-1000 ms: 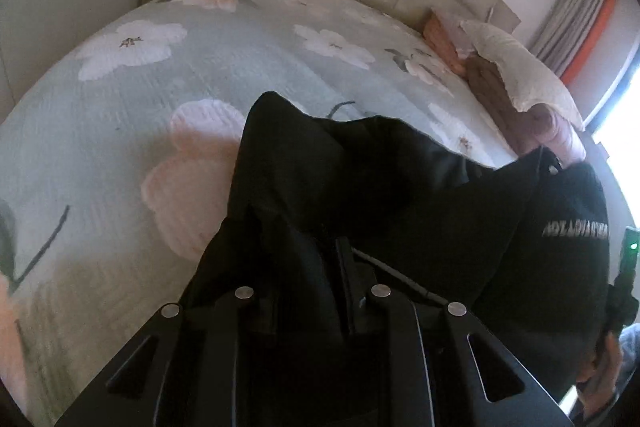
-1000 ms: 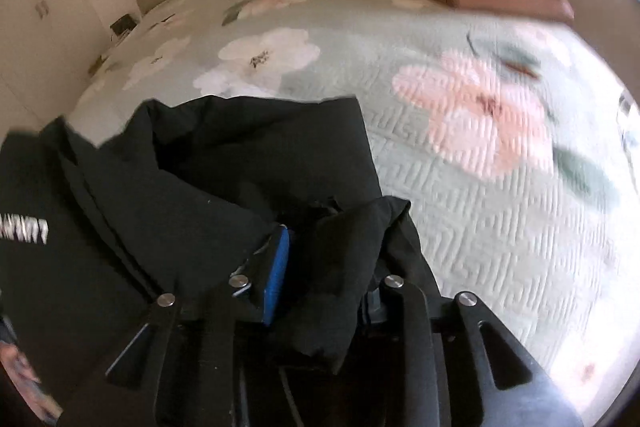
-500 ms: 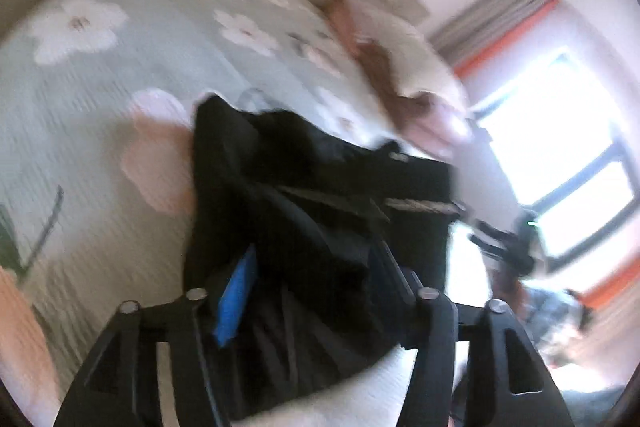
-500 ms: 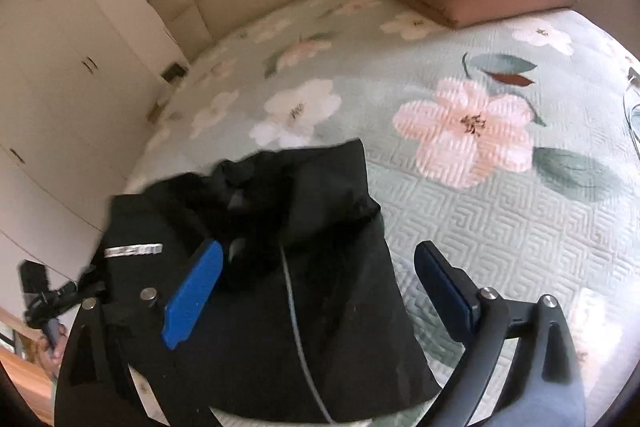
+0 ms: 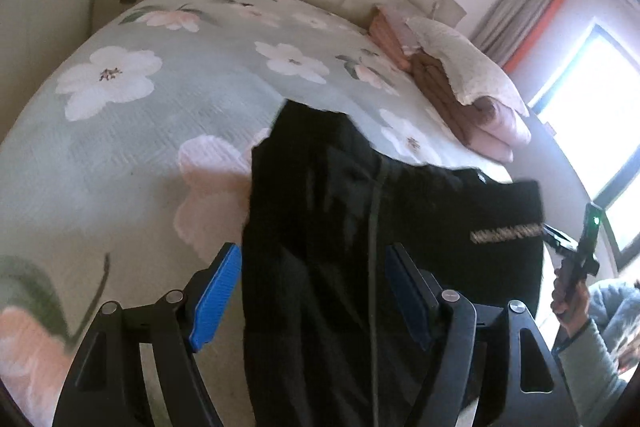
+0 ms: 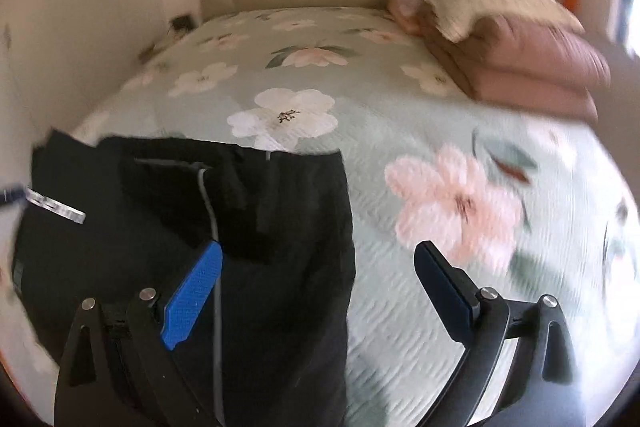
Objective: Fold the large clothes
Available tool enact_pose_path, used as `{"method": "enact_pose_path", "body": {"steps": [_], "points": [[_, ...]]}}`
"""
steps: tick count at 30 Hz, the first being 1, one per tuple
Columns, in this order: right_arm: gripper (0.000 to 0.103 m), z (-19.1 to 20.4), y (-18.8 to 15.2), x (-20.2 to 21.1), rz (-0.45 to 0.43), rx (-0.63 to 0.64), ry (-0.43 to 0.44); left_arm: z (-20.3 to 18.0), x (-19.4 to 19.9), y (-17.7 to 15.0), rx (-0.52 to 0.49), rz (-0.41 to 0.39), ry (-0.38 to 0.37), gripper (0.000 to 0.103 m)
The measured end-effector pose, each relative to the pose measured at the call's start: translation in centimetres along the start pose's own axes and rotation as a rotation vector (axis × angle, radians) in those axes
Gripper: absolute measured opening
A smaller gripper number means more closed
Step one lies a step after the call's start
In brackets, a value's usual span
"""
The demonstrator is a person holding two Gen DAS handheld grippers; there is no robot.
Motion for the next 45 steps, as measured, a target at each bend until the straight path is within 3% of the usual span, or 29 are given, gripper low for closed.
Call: {"method": "enact_pose_path", "body": {"steps": [4,6,7,8,9,10,13,18,19,22,24,26,29,31,33,37,38,41,43,44,45], "points": [[0.099,0.2,1.5,-4.3,0.042,0.068,0.027,2.7,-4.0,1.2,0.137,0.054,-0.130,0.075],[0.098,-0.1,1.7,-6.7,0.123,0.035,0.117,3.7,-5.8,1.2,0.223,0.086,-0.250,0.075],[0.083,-0.4,1.6,-7.7,0.163,-0.007,0.169,3.8,-6.1,1.2,0.244,0.083,-0.270,0.075],[0.065,-0.6,1.4,-8.0,0.171,-0.037,0.205,3.8,-6.1,1.2,0.242,0.074,-0.256,0.056],[0.034,-0.6,1.2,-7.8,0.167,-0.045,0.198,3.1,-5.5,1.3,0.193,0.051,-0.194,0.020],[0.025,-0.6,1.0,-7.1,0.140,-0.040,0.162,2.5,-5.1,1.2,0.157,0.040,-0.170,0.014],[0.016,-0.1,0.7,-3.2,0.014,0.005,0.062,-0.5,-1.4,1.4,0.034,-0.060,-0.049,0.012],[0.015,0.9,4.1,4.3,-0.186,0.047,-0.073,-3.6,4.8,4.5,-0.023,-0.237,-0.008,0.012],[0.015,1.3,5.5,5.4,-0.228,0.052,-0.111,-4.2,5.5,5.9,-0.037,-0.274,0.031,0.012],[0.015,1.8,9.2,5.6,-0.284,0.047,-0.193,-4.5,5.5,9.5,-0.012,-0.343,0.100,0.012],[0.015,2.1,10.7,3.1,-0.264,0.057,-0.249,-3.9,3.6,11.1,0.002,-0.337,0.141,0.012],[0.015,2.6,11.2,-2.1,-0.179,0.082,-0.317,-2.6,0.1,11.8,0.016,-0.281,0.192,0.012],[0.016,2.2,9.7,-9.9,-0.025,0.081,-0.362,0.0,-6.8,10.7,0.029,-0.140,0.280,0.013],[0.020,1.6,7.2,-15.5,0.132,0.067,-0.338,2.1,-12.0,8.0,0.041,0.006,0.313,0.017],[0.023,1.8,4.9,-18.9,0.217,0.071,-0.297,3.4,-14.2,6.6,0.074,0.062,0.277,0.021],[0.025,1.3,4.9,-19.3,0.205,0.048,-0.281,4.7,-14.7,6.9,0.113,0.085,0.234,0.023],[0.027,0.8,4.9,-19.4,0.210,0.024,-0.266,5.6,-14.8,7.1,0.155,0.091,0.190,0.024],[0.048,-0.9,5.0,-17.9,0.199,-0.073,-0.203,7.0,-12.7,6.8,0.288,0.038,0.030,0.025],[0.053,-1.9,5.0,-15.9,0.168,-0.132,-0.154,8.9,-9.8,6.2,0.402,-0.044,-0.072,0.039],[0.053,-2.3,5.0,-14.0,0.135,-0.161,-0.120,9.7,-7.7,6.0,0.415,-0.092,-0.026,0.050],[0.053,-2.5,5.0,-12.1,0.100,-0.176,-0.086,9.7,-5.9,5.9,0.392,-0.127,0.050,0.050]]}}
Point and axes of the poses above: each gripper's, at about its wrist camera, not at the fingertips, and x roughly against the way its jaws point, z to its left, y to its top, the point moved 3 cm from there along -x, roughly the way its jaws point, and after that the axes turned 7 degrees about -x, right-handed, at the moved point
